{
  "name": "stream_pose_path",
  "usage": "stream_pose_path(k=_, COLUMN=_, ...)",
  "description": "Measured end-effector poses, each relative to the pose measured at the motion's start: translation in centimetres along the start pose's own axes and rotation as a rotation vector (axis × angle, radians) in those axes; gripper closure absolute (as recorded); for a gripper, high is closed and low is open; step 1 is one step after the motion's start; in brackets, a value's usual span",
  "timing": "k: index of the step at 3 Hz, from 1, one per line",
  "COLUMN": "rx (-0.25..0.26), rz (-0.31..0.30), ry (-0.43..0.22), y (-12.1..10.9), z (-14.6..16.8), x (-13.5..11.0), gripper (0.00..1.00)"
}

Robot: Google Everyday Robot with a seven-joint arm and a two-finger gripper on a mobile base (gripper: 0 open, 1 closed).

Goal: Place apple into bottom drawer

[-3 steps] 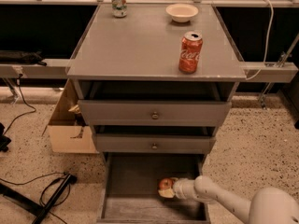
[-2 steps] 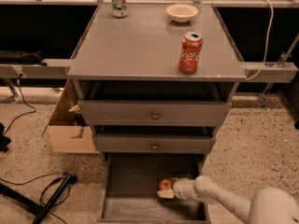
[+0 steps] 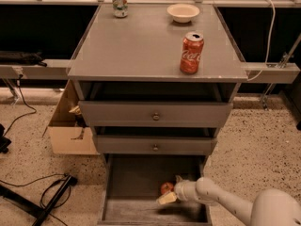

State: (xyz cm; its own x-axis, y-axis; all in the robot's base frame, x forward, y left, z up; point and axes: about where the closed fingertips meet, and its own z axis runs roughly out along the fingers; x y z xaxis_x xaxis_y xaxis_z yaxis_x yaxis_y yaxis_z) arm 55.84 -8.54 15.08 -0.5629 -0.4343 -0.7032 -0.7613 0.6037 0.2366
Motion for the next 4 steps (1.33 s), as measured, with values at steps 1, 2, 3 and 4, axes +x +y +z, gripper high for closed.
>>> stream_pose_path(k=1, rx=-0.028, rz=-0.018, ry=-0.001, y=1.3, z=-1.1, x=-1.5, gripper=0.00)
stream_pose_path(k=2, rx=-0.083, rz=-0.040, ry=0.030, y=3.6, z=-5.2, x=-3.7, gripper=0.00)
stream_pose_path(k=3, rx=-0.132, rz=-0.085, ry=0.088, y=6.6, z=-11.1, x=-5.8, gripper=0.00)
stream_pose_path(k=4, rx=-0.187, rz=-0.130, ry=0.215, y=10.4, z=-16.9, x=-6.5, gripper=0.00)
